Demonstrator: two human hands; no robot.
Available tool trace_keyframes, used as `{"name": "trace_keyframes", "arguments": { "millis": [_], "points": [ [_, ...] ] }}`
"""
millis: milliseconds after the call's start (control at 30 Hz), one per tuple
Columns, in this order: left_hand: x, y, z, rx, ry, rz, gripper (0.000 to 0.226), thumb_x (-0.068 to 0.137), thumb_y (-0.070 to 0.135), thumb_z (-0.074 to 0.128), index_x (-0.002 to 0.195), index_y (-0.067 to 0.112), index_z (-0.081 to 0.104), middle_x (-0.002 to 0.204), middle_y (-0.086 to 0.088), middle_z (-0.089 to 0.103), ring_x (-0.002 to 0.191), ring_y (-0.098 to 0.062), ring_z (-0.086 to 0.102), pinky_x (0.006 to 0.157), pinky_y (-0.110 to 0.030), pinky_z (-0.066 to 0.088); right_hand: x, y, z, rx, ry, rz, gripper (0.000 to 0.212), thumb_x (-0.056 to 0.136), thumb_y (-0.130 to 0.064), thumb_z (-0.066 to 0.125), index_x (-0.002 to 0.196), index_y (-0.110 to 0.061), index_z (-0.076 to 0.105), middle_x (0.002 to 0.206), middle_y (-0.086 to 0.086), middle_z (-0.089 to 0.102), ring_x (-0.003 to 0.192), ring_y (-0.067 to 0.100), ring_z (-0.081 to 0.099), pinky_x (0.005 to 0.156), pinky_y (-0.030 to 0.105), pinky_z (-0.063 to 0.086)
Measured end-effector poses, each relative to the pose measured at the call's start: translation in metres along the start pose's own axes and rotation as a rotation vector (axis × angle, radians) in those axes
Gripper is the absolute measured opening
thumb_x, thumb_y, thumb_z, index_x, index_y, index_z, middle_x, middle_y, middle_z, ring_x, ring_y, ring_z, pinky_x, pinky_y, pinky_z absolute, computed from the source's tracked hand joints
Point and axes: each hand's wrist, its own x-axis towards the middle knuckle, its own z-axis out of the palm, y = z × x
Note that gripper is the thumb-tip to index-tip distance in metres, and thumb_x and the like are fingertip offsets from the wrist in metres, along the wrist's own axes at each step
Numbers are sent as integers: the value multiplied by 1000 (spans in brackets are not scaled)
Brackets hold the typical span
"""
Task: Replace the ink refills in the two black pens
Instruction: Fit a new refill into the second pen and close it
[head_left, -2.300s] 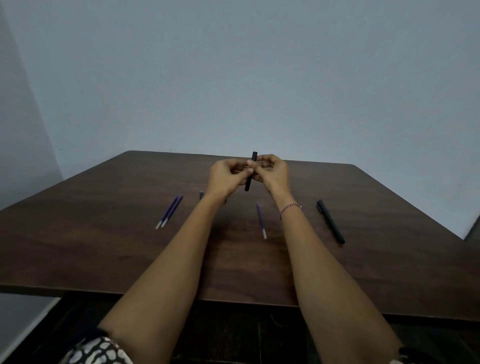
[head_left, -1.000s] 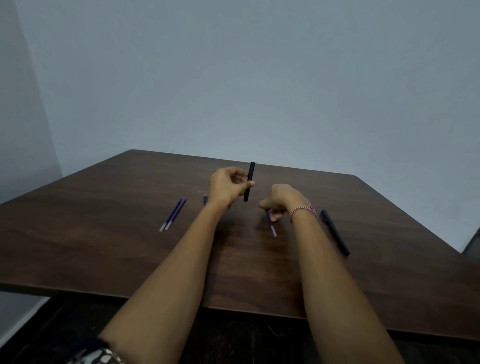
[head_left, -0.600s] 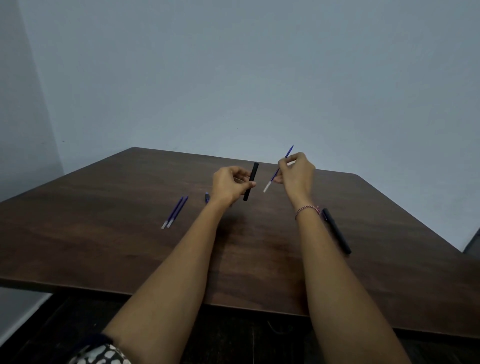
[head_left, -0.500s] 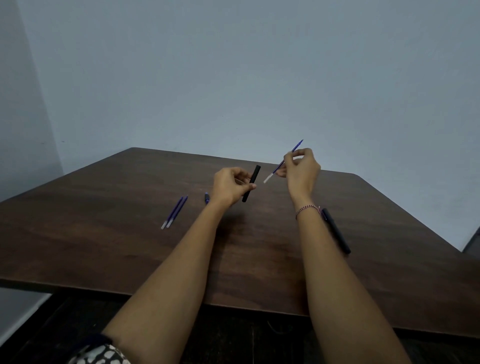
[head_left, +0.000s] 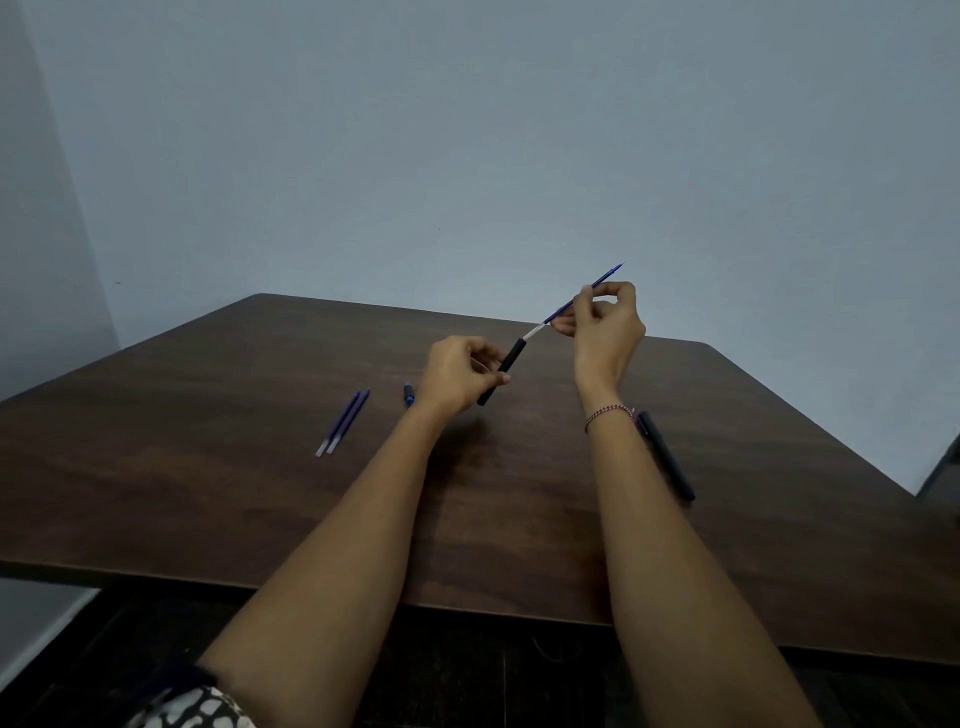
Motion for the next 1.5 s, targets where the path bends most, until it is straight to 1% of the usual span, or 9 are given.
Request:
{"name": "trace_keyframes", "arguments": {
  "millis": [167,367,467,600,733,933,1167,1267,1500],
  "points": [
    [1,0,0,-5,4,10,27,68,9,81,93,9,70,68,12,59,60,0,56,58,-10,45,0,2,2,-28,-30,4,9,92,-16,54,88,-11,49,65,9,67,49,10,65,53,21,53],
    [-1,3,-1,-12,22,2,26,69,11,81,93,12,69,70,12,60,63,-1,58,54,-9,44,1,8,5,-228,-172,-20,12,88,-27,60,86,-16,60,78,1,68,73,15,65,72,42,57],
    [-1,3,-2,-29,45,-8,25,70,11,80,92,13,69,71,12,60,64,-1,59,49,-9,43,1,9,7,-253,-288,-29,10,86,-27,63,85,-17,63,77,-8,64,74,7,61,72,31,56],
    [-1,3,-3,-34,65,-2,27,71,10,79,95,10,69,73,10,60,69,-5,61,62,-14,48,-4,11,9,-285,-423,-82,6,84,-24,65,82,-19,64,79,-7,67,74,2,59,64,2,41],
    [-2,4,-4,-37,70,4,26,71,11,79,94,10,68,73,9,60,69,-7,61,59,-15,48,-4,16,10,-349,-491,-97,9,86,-29,63,82,-20,63,95,2,66,86,9,59,76,18,44],
    [-2,6,-3,-36,67,-2,27,70,10,80,94,9,69,73,8,61,67,-4,60,60,-12,47,-2,14,9,-209,-364,-26,30,92,-39,55,92,-11,65,98,3,67,84,10,58,74,24,47],
    [-3,7,-2,-30,42,-2,26,69,11,80,93,11,70,71,9,60,63,-2,59,43,-7,42,-2,11,8,-175,-267,-64,18,90,-30,60,87,-14,66,82,-6,66,78,6,59,70,25,48],
    [-2,8,-2,-30,54,-2,27,69,11,80,94,10,70,74,6,62,66,-3,59,56,-11,47,-4,10,10,-137,-286,-35,18,92,-32,57,89,-16,65,86,-3,68,85,12,63,76,35,54],
    [3,4,-17,-37,360,-172,21,74,13,77,94,11,69,79,2,65,71,-10,60,64,-22,49,-17,14,20,-182,-357,-66,21,94,-27,53,108,-14,60,91,-2,61,74,1,52,71,21,43]
  ]
}}
